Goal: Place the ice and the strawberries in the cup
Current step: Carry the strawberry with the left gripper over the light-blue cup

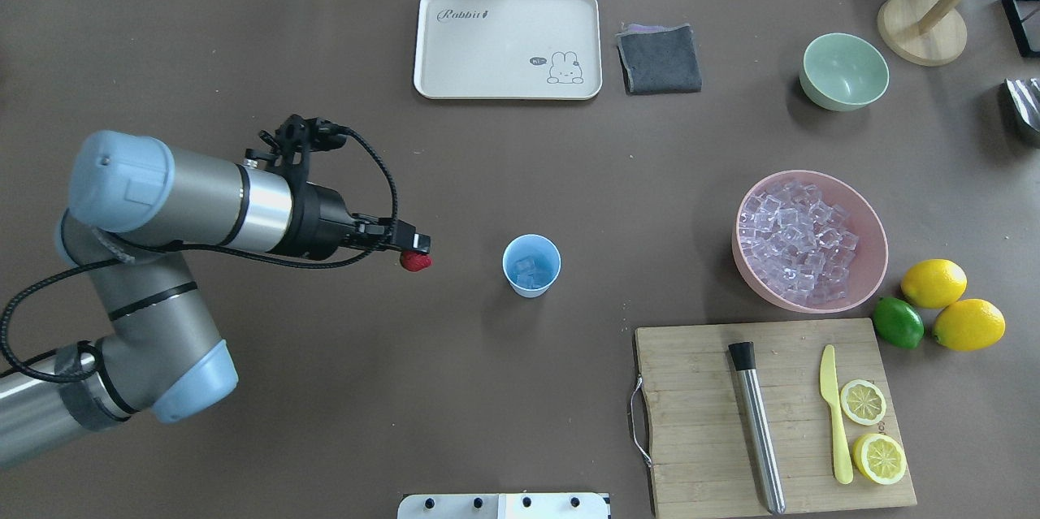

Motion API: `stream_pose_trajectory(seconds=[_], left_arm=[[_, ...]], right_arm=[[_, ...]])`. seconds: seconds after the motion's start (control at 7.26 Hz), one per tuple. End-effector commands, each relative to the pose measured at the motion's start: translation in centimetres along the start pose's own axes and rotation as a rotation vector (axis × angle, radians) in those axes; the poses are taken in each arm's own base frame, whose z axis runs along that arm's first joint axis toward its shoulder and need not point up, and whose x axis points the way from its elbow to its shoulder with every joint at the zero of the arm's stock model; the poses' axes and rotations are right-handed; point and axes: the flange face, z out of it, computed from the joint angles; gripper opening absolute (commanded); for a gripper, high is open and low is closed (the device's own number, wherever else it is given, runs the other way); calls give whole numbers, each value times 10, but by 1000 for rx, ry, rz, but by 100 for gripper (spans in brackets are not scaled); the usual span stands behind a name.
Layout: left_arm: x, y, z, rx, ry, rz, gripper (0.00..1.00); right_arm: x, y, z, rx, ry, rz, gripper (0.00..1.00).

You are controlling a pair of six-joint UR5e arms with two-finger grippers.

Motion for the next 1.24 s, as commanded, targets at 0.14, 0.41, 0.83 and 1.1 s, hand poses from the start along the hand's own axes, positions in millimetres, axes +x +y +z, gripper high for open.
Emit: stream_pose_trajectory(seconds=[0.14,0.41,0.83,1.1], left_arm=[[68,14,56,56,55,-10,0],[79,2,71,87,47,-10,0],[83,-8,92,110,26,-13,0],[79,-7,97,123,13,-7,0]], right_arm=[[4,1,5,-10,1,9,100],[4,1,5,-11,-1,12,100],[6,1,8,-16,0,43,100],[9,0,11,-22,-2,50,100]])
